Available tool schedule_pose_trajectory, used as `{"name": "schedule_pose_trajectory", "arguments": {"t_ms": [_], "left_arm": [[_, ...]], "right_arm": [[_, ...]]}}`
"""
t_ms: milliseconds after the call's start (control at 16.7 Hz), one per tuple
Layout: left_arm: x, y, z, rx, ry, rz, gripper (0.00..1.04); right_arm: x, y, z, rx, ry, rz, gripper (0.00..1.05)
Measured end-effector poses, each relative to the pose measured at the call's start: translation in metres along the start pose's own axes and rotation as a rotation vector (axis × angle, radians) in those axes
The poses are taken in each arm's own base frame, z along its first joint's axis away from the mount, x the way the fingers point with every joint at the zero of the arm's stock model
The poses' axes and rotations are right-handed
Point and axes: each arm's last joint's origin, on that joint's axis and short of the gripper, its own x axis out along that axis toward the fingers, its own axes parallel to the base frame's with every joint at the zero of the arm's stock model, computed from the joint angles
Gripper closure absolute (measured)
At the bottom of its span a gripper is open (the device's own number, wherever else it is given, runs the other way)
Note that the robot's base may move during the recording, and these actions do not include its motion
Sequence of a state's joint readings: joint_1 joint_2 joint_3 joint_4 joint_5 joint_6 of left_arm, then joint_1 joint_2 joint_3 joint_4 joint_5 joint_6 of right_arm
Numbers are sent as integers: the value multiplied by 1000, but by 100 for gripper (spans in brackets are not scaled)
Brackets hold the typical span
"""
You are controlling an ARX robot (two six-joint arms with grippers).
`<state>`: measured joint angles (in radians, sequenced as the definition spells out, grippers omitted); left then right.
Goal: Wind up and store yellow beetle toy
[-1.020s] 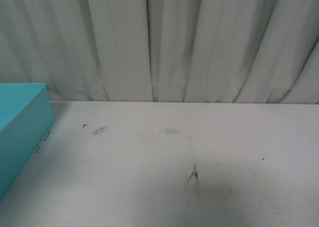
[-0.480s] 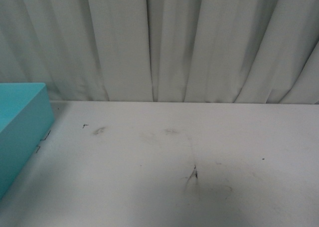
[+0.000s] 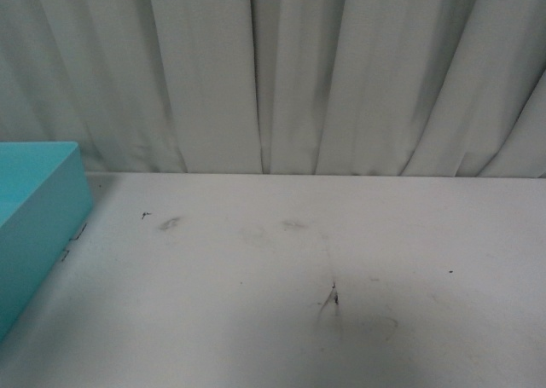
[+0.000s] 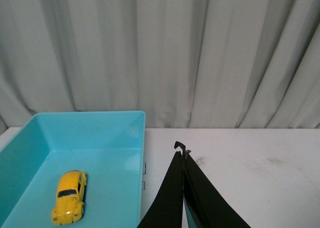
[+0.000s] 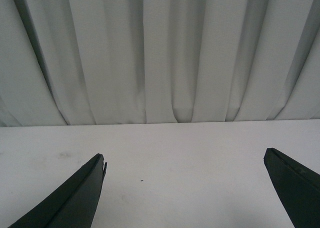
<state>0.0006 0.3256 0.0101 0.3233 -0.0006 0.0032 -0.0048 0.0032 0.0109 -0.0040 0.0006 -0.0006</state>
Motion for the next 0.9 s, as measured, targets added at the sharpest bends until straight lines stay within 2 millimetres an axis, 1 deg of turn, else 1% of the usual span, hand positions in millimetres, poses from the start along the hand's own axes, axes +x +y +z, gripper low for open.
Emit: {"name": "schedule_pose_trajectory", "arguments": {"t_ms": [720,780,840,900], "left_arm": [[-7,0,0,0,-3,0,103],[-11,0,-1,0,6,0,103],[-21,0,-2,0,2,-1,103],[-21,0,-3,-1,6,0,97]], "right_arm": [[0,0,0,0,0,0,6],[0,0,0,0,0,0,6],[0,0,0,0,-1,0,6],[0,0,0,0,0,0,6]]}}
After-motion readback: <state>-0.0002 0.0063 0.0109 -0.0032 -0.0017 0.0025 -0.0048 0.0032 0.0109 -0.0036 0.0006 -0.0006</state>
